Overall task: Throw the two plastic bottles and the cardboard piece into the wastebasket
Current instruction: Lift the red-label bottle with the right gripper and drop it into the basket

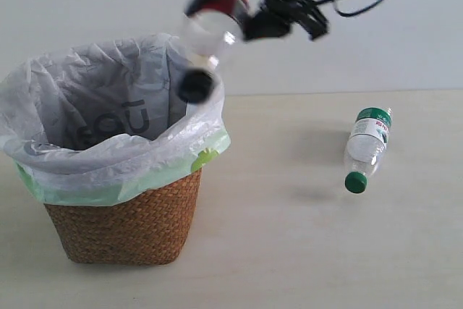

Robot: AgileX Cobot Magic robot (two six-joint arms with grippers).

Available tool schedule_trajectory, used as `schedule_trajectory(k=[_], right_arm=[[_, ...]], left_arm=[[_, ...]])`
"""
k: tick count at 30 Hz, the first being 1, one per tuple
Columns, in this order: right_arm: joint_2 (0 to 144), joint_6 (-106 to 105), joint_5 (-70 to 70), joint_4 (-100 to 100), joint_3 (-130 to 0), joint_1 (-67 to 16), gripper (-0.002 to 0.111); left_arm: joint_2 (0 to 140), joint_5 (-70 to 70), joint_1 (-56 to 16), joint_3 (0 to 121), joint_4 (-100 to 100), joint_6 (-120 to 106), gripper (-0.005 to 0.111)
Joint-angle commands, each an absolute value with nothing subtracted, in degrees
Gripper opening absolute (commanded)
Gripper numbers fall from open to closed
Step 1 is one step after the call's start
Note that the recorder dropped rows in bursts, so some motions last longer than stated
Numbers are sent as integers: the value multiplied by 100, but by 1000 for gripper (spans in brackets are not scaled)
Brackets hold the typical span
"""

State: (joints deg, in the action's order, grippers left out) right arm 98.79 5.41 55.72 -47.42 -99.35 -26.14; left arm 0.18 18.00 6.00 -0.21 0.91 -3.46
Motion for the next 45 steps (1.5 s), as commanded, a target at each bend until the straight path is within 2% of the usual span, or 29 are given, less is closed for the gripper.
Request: schedule_trajectory(k=[1,6,10,13,15,17,19,21,23,26,28,30,40,45], right_arm=[[9855,-1094,5058,-6683,-10179,-2680,0],[9857,-839,5117,-5290,-10181,-2714,0],[9857,748,5653,-2677,-10181,-2714,0],[9706,2567,6971,734,-10263,-2693,0],[9564,2984,6996,2301,-10261,-2693,0],[9437,3254,6996,2564,-10174,-2683,0],[9499,3317,6996,2228,-10174,-2683,0],[9696,3162,6996,1093,-10174,-2683,0],[10071,2512,6996,-754,-10174,-2683,0],[10594,265,6996,-5020,-10400,-2683,0],[10651,-854,6996,-6573,-10427,-2697,0],[10633,-1421,6996,-7264,-10427,-2697,0],[10583,-1048,6996,-5919,-10427,-2685,0],[10436,190,6996,-3357,-10427,-2685,0]], left_arm=[[0,1758,614,0,102,-296,108],[0,1758,614,0,102,-296,108],[0,1758,614,0,102,-296,108],[0,1758,614,0,102,-296,108],[0,1758,614,0,102,-296,108],[0,1758,614,0,102,-296,108],[0,1758,614,0,102,-296,108],[0,1758,614,0,102,-296,108],[0,1758,614,0,102,-296,108],[0,1758,614,0,102,-296,108],[0,1758,614,0,102,-296,108],[0,1758,614,0,102,-296,108],[0,1758,614,0,102,-296,108],[0,1758,614,0,102,-296,108]])
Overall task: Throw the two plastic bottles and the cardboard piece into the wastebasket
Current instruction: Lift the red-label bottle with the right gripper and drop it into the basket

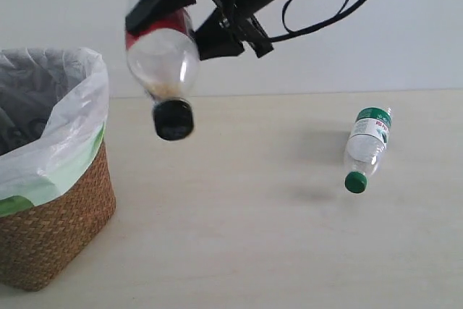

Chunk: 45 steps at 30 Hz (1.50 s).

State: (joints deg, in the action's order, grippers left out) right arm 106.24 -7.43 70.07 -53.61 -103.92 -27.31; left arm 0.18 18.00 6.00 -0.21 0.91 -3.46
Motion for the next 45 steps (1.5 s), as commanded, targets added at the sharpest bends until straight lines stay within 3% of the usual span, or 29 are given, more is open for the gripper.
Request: schedule_trajectory(k=[1,9,15,19,21,24,25,27,29,31,36,45], right_arm=[[10368,470,6996,-2755,-10427,-2685,0],[9477,2280,6996,1282,-10356,-2685,0],[9350,2960,6996,1633,-10169,-2685,0],[9663,2705,6996,0,-9993,-2685,0],[9827,1798,6983,-2246,-10004,-2685,0],[10085,-304,5904,-5838,-10004,-2992,0],[10189,-928,5399,-6679,-10028,-3220,3],[10490,-1476,4571,-7277,-10300,-3642,22],[10843,-1470,4181,-7290,-10830,-3937,57],[11231,-1312,4198,-7248,-11412,-4135,106],[11721,-117,4654,-6042,-12283,-4171,92],[11356,955,5822,-3746,-12366,-4104,92]], left_arm=[[0,1758,614,0,102,-296,108],[0,1758,614,0,102,-296,108],[0,1758,614,0,102,-296,108],[0,1758,614,0,102,-296,108],[0,1758,614,0,102,-296,108],[0,1758,614,0,102,-296,108],[0,1758,614,0,102,-296,108],[0,1758,614,0,102,-296,108],[0,1758,614,0,102,-296,108],[0,1758,614,0,102,-296,108],[0,1758,614,0,102,-296,108],[0,1758,614,0,102,-296,108]])
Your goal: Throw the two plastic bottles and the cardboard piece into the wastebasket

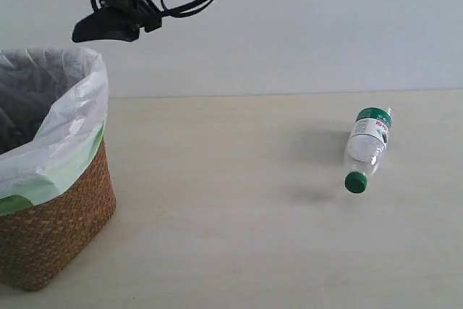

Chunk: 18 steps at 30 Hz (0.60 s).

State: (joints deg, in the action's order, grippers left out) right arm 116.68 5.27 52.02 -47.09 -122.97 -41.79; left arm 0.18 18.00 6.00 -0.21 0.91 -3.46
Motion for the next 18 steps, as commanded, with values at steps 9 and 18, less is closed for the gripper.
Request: schedule_trajectory(k=[9,18], right_arm=[[10889,2921,6996,391,-11964,-3979,92],[10875,3205,6996,607,-10504,-2871,92]], left_arm=[[0,1758,614,0,102,-296,108],[0,1758,614,0,102,-296,108]])
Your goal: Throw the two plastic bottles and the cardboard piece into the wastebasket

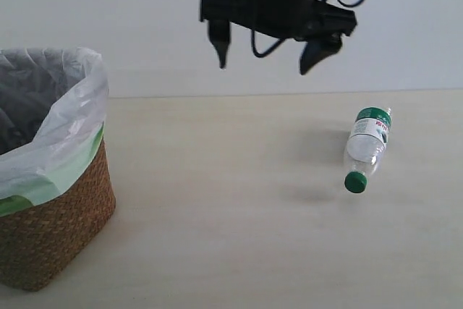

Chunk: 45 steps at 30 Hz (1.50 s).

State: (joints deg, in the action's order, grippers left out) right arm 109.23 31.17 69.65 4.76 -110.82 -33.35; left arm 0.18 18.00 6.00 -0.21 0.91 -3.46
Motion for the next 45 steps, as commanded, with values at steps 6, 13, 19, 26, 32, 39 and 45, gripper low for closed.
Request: schedule_trajectory(k=[6,13,19,26,32,39,45], right_arm=[[10875,3260,6996,1032,-9765,-2117,92],[10875,3374,6366,1052,-9034,-1513,92],[11296,3422,5799,837,-8874,-1117,92],[11790,3249,4787,494,-8874,-1086,92],[11788,2277,4580,-530,-9136,-1086,92],[11549,-241,6122,-4118,-10878,-2344,92],[11610,0,5168,-3683,-11547,-3882,92]], left_arm=[[0,1758,614,0,102,-296,108],[0,1758,614,0,102,-296,108],[0,1758,614,0,102,-296,108],[0,1758,614,0,102,-296,108],[0,1758,614,0,102,-296,108],[0,1758,614,0,102,-296,108],[0,1758,614,0,102,-296,108]])
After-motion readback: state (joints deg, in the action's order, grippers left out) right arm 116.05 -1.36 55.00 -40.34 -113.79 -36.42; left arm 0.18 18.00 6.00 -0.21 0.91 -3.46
